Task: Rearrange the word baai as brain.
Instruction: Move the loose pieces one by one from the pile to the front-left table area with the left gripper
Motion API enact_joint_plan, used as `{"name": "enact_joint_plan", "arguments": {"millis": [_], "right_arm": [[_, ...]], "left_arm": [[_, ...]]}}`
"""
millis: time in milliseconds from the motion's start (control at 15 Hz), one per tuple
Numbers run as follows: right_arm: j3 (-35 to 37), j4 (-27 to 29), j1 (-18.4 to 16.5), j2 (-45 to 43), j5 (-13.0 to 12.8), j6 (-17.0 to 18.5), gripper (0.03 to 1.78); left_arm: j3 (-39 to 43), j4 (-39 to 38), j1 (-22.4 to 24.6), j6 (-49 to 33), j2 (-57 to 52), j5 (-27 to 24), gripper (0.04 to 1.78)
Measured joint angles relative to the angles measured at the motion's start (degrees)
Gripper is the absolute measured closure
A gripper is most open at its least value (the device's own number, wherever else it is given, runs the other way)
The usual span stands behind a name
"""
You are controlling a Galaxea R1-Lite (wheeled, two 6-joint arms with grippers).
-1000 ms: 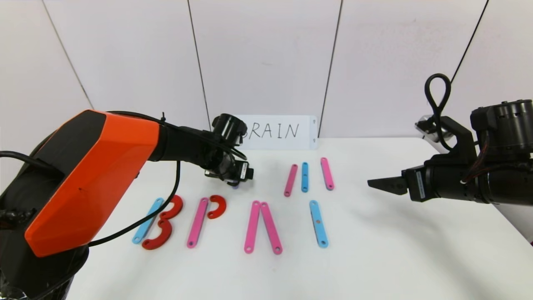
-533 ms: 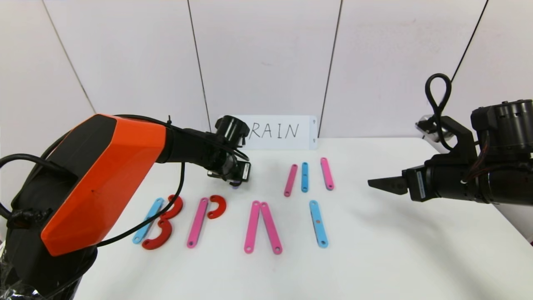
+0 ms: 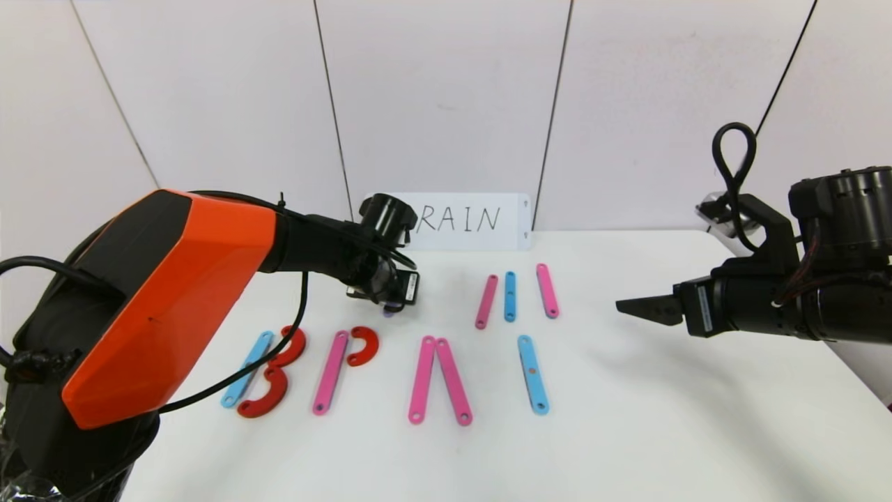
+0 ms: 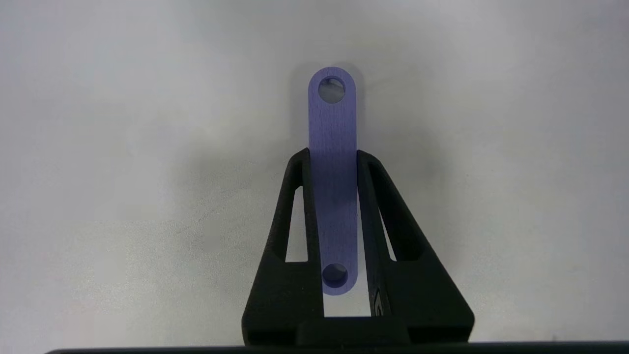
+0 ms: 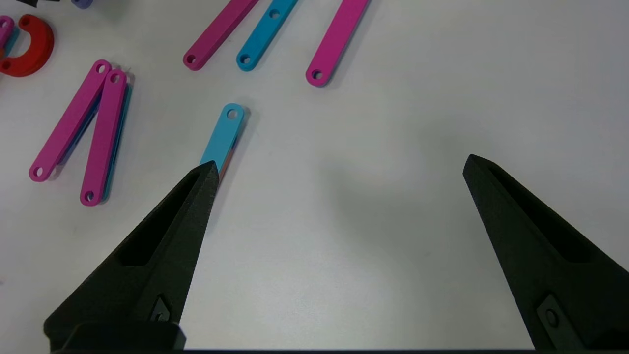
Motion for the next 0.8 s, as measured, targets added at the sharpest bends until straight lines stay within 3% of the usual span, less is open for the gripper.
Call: {"name": "enact_joint_plan", "arguments": {"millis": [333, 600, 800], "right_arm": [[-0.1, 0.0, -0.6, 0.0, 0.8, 0.2, 0.07], [-0.5, 0.0, -2.7, 0.3, 5.9, -0.2, 0.07], [-1.3, 0.0, -3.9, 0.6, 7.6, -0.1, 0.07]], "left_arm": [[3.8, 3.6, -1.3, -6.4, -6.6, 1.1, 1.54], [10.0, 6.9, -4.4, -16.0, -13.7, 6.8, 1.54], [16.8, 6.9, -6.8, -20.3, -18.2, 9.7, 1.54]]}}
